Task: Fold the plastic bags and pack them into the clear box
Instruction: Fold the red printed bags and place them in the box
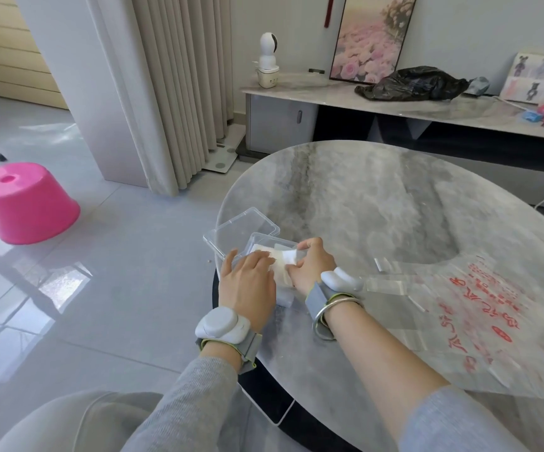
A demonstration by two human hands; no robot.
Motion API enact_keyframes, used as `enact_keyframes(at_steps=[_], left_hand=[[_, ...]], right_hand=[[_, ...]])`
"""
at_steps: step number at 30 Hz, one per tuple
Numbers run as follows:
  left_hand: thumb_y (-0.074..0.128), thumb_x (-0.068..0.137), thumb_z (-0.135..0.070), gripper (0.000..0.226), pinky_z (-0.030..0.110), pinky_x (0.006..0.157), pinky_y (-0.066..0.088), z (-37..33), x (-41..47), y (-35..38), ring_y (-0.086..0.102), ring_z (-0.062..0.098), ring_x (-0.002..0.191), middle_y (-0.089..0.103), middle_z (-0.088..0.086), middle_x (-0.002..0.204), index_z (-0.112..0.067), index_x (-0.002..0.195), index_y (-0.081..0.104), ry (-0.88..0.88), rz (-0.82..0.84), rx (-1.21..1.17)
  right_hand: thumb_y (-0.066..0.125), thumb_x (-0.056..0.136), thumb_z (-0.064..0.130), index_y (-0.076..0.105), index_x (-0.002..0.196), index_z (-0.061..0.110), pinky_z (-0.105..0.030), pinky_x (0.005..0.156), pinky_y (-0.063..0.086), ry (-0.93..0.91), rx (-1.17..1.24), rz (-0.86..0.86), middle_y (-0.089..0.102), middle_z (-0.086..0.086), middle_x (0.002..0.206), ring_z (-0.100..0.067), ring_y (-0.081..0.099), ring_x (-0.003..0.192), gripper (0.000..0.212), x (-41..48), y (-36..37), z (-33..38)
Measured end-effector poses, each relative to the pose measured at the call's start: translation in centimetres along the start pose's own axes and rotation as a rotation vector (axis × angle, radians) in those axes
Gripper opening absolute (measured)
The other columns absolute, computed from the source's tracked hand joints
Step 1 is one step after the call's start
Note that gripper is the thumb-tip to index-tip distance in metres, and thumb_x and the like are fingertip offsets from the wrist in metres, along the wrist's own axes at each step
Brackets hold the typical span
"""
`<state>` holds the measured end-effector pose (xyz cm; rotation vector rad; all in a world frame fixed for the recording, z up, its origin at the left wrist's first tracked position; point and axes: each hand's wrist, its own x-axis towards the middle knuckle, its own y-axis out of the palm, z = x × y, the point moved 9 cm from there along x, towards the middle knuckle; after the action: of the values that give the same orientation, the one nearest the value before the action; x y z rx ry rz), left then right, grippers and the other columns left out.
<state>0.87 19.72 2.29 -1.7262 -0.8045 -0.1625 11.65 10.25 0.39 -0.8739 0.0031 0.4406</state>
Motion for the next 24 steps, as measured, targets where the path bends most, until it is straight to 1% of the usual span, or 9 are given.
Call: enact_keyframes(at_steps=[3,5,7,8,10,12,14,16,24], left_hand=[[0.060,0.086,-0.016,0.018,0.040,0.109,0.023,0.3,-0.3,0.2,0.070,0.016,0.091,0.072,-0.004,0.105,-0.019,0.097,0.074,0.001,0.017,0.043],[0.045,0.091,-0.024,0.030,0.038,0.110,0.023,0.6,-0.4,0.5,0.070,0.016,0.088,0.071,-0.004,0.105,-0.020,0.097,0.074,-0.024,0.038,0.046],[0.033,0.092,-0.030,0.042,0.038,0.111,0.022,0.7,-0.6,0.7,0.069,0.017,0.086,0.069,-0.004,0.106,-0.020,0.097,0.073,-0.038,0.055,0.044],[0.030,0.093,-0.032,0.044,0.038,0.112,0.021,0.7,-0.6,0.7,0.069,0.017,0.087,0.068,-0.004,0.106,-0.020,0.098,0.072,-0.039,0.061,0.046],[0.028,0.093,-0.033,0.046,0.039,0.114,0.019,0.9,-0.6,0.9,0.068,0.016,0.089,0.067,-0.004,0.105,-0.021,0.099,0.071,-0.037,0.076,0.059],[0.027,0.094,-0.032,0.045,0.039,0.115,0.018,1.0,-0.6,1.1,0.068,0.016,0.089,0.067,-0.004,0.102,-0.021,0.097,0.071,-0.036,0.082,0.076],[0.030,0.094,-0.030,0.043,0.039,0.115,0.017,1.0,-0.6,1.1,0.068,0.016,0.083,0.068,-0.005,0.095,-0.020,0.090,0.071,-0.034,0.065,0.086],[0.031,0.094,-0.028,0.042,0.040,0.115,0.018,0.8,-0.6,1.0,0.067,0.017,0.079,0.067,-0.005,0.090,-0.019,0.085,0.071,-0.028,0.049,0.098],[0.027,0.095,-0.027,0.045,0.048,0.112,0.032,0.3,-0.8,0.9,0.066,0.019,0.079,0.067,-0.005,0.087,-0.019,0.081,0.069,0.008,0.042,0.123]], right_hand=[[0.061,0.087,0.027,0.043,0.115,0.025,-0.035,0.080,0.049,-0.075,-0.133,-0.006,0.067,-0.003,0.104,-0.028,0.062,0.093,0.034,-0.7,-0.5,0.8],[0.057,0.091,0.027,0.046,0.122,0.023,-0.033,0.082,0.046,-0.165,-0.257,-0.002,0.060,-0.002,0.120,-0.030,0.059,0.103,0.034,-1.4,-0.7,1.7],[0.053,0.094,0.023,0.046,0.128,0.021,-0.034,0.081,0.045,-0.261,-0.372,-0.031,0.047,-0.001,0.131,-0.029,0.055,0.110,0.035,-2.1,-1.0,2.6],[0.052,0.094,0.020,0.047,0.127,0.021,-0.034,0.078,0.044,-0.315,-0.416,-0.072,0.042,-0.001,0.132,-0.027,0.052,0.112,0.034,-2.5,-1.3,3.2],[0.051,0.094,0.016,0.054,0.122,0.020,-0.032,0.076,0.044,-0.429,-0.480,-0.116,0.042,0.001,0.129,-0.022,0.044,0.117,0.029,-2.9,-1.4,4.2],[0.049,0.096,0.023,0.063,0.116,0.019,-0.031,0.084,0.042,-0.493,-0.564,-0.024,0.049,0.001,0.126,-0.020,0.040,0.120,0.025,-2.7,-0.3,4.3],[0.044,0.099,0.031,0.068,0.112,0.016,-0.032,0.091,0.040,-0.473,-0.641,0.097,0.055,-0.001,0.123,-0.023,0.041,0.121,0.031,-2.3,0.9,3.7],[0.039,0.101,0.033,0.068,0.109,0.010,-0.033,0.092,0.040,-0.418,-0.636,0.167,0.057,-0.006,0.123,-0.026,0.045,0.119,0.038,-2.0,1.4,3.0],[0.035,0.102,0.034,0.069,0.103,0.009,-0.034,0.087,0.042,-0.409,-0.608,0.161,0.059,-0.009,0.117,-0.029,0.053,0.110,0.042,-2.0,1.5,2.6]])
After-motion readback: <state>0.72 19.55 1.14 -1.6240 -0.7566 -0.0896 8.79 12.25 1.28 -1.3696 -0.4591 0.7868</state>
